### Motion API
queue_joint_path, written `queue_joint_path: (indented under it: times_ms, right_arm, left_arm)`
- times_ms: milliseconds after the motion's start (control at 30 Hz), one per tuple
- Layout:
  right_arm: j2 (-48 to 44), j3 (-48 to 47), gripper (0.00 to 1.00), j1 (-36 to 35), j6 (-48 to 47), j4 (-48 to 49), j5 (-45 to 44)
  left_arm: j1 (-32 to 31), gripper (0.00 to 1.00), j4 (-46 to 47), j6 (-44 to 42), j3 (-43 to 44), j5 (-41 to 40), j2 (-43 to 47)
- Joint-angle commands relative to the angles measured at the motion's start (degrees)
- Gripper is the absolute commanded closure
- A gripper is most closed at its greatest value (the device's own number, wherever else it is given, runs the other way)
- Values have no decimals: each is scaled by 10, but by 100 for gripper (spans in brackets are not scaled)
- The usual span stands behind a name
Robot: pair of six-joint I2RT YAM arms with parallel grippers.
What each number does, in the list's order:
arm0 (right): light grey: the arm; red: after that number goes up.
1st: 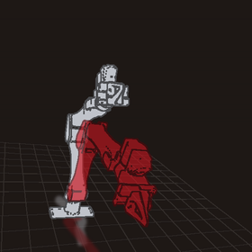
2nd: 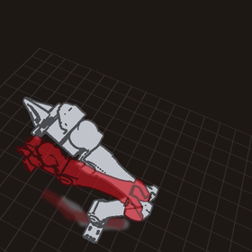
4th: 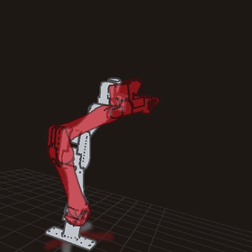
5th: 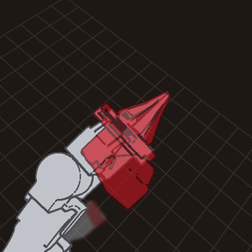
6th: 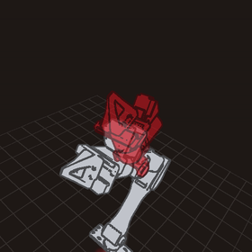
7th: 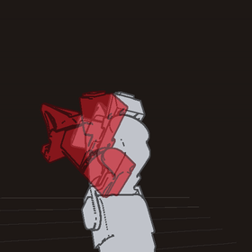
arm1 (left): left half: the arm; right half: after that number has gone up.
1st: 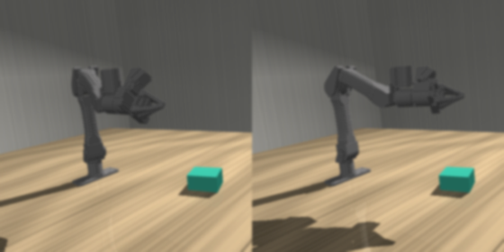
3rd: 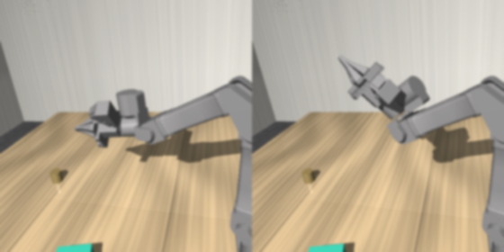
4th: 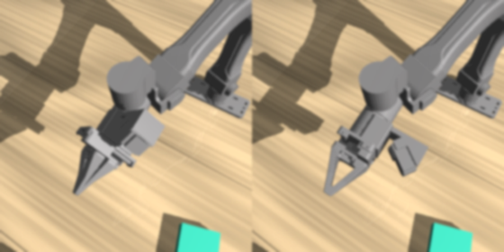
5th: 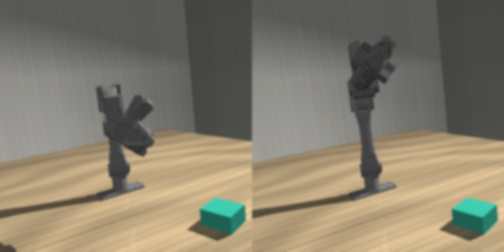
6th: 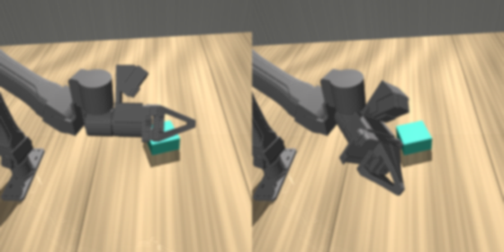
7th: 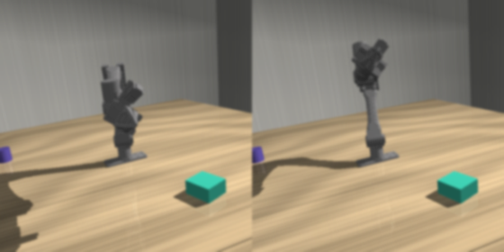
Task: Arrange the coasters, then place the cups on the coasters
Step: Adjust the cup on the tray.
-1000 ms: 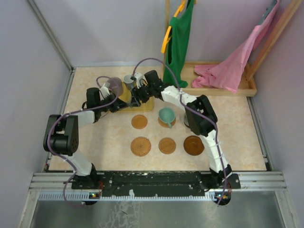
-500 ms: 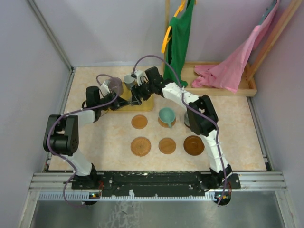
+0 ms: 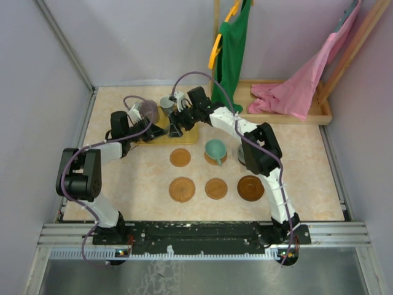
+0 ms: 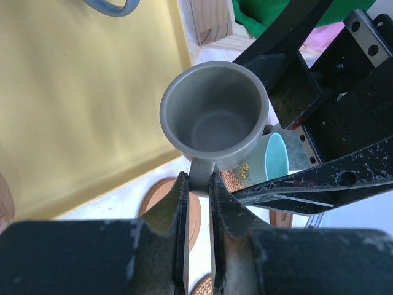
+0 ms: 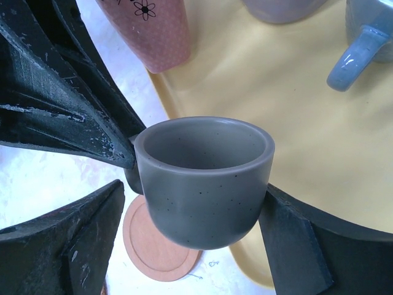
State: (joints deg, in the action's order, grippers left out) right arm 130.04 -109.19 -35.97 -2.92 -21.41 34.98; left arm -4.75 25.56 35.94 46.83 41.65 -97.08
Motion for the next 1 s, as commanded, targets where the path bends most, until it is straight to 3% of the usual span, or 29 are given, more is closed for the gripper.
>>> queue_joint_path:
  times_ms: [0,267,567,967]
  right_arm:
    - [-24,-5,14,-4,1,14,-1]
    - [-78,41,13,-4,0,32,-61]
    - [-132,78,13,-5,14,47,-48]
    - [-207,105,12,-23,21,29,-25]
  left_arm:
    - [-3,100,30,-8,21,4,8]
    - [-3,100,5,-26,29,-8,9]
    - [-7,100,-19,-44,38,-24,10]
    - [-58,100,-103,-115,81,-149,8]
